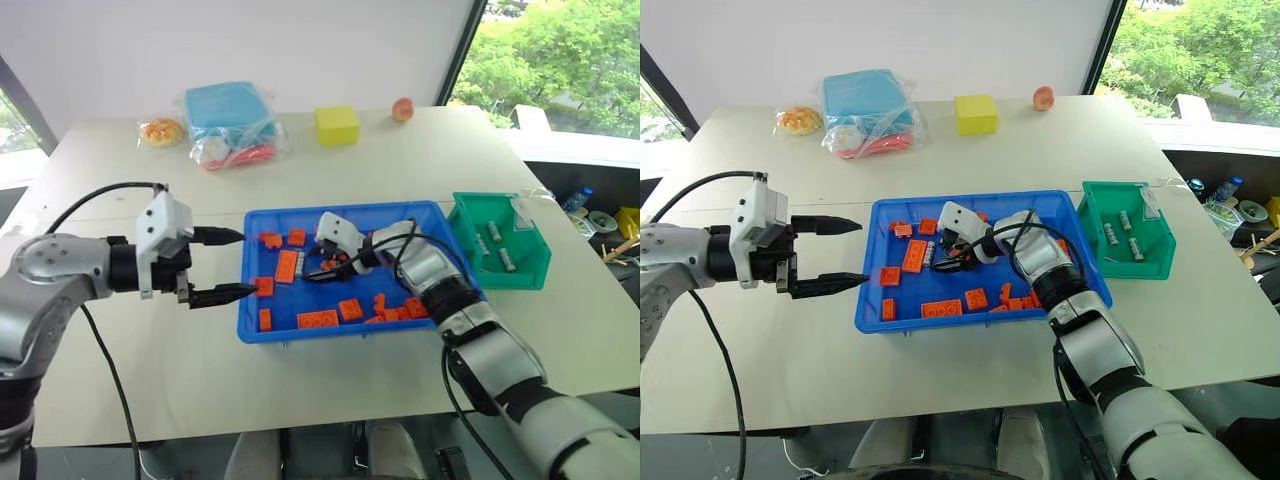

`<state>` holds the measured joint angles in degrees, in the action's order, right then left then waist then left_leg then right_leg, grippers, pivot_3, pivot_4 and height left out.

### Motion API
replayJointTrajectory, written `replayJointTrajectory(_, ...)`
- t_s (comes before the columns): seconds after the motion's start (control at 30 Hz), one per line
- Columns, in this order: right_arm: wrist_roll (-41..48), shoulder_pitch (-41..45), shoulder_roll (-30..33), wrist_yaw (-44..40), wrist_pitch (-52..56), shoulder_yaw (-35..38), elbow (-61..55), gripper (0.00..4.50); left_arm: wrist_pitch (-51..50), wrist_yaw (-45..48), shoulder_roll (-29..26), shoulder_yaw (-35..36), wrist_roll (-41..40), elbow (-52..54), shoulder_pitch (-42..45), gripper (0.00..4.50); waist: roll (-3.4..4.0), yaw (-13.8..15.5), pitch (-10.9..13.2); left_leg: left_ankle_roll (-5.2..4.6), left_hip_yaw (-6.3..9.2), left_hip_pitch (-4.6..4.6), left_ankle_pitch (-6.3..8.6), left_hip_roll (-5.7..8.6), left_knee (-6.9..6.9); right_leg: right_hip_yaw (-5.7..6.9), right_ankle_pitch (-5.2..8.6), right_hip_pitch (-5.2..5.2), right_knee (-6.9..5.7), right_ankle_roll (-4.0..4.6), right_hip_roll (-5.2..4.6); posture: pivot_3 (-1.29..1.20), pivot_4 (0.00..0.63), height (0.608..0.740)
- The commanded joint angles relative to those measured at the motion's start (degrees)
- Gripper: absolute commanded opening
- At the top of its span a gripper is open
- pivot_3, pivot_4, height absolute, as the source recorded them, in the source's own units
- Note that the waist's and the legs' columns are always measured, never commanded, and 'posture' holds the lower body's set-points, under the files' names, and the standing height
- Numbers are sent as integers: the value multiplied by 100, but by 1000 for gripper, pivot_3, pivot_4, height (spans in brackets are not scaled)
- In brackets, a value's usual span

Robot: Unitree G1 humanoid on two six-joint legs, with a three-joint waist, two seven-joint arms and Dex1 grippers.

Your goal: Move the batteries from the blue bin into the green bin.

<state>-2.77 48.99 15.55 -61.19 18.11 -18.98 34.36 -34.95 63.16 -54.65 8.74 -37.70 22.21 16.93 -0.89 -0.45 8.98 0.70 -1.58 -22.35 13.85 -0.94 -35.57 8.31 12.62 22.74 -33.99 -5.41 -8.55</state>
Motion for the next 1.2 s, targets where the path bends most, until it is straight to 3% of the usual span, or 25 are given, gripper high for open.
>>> replayJointTrajectory(0.03, 402, -211, 414, 62, 758, 568, -1350, 3185, 61, 22, 45, -25, -27, 56, 163, 4500, 1, 6, 2, 0, 1, -2, 0, -1, 0, 0, 0, 1, 0, 0, -1, 0, 150, 704)
replayJointTrajectory(0.17, 1062, -760, 1021, -136, 1830, 1090, -2880, 3185, 232, 174, 80, -162, 111, -177, 229, 4500, -5, 13, -2, 0, 3, -5, 0, -1, -1, 0, -1, 1, 0, 0, -3, 0, 150, 704)
replayJointTrajectory(0.37, 890, -362, 538, 270, 1673, 674, -2241, 3185, 260, 257, 159, -322, 213, -457, 610, 4500, -20, -60, -10, 2, -4, 5, 2, -17, 3, 9, 8, 14, 1, 9, 3, 0, 150, 704)
replayJointTrajectory(0.47, 724, -160, 233, 467, 1277, 442, -1815, 4006, 254, 296, 121, -262, 214, -427, 544, 4500, -12, -34, -5, 0, -5, 1, 0, -21, 8, 9, 1, 20, -2, -1, 2, 0, 150, 704)
replayJointTrajectory(0.5, 700, -122, 182, 482, 1180, 388, -1727, 4475, 251, 304, 111, -243, 213, -414, 522, 4500, -14, -27, -6, 0, -7, -2, 0, -17, 10, 9, 0, 23, -2, 0, 2, 0, 150, 704)
replayJointTrajectory(0.83, 338, 114, -24, 187, 72, -131, -599, 4475, 56, 162, -26, 78, 67, 24, 98, 4500, -11, -16, -2, 0, 2, -4, 1, -6, -6, 7, 3, 29, 1, 5, -3, 0, 150, 704)
replayJointTrajectory(1.2, 54, 312, -340, 286, -685, -162, 574, 4475, -69, 50, -68, 228, -14, 212, -37, 4500, -11, -28, -2, 0, 2, -3, 0, -2, -4, 4, -1, 12, -5, -1, 1, 0, 150, 704)
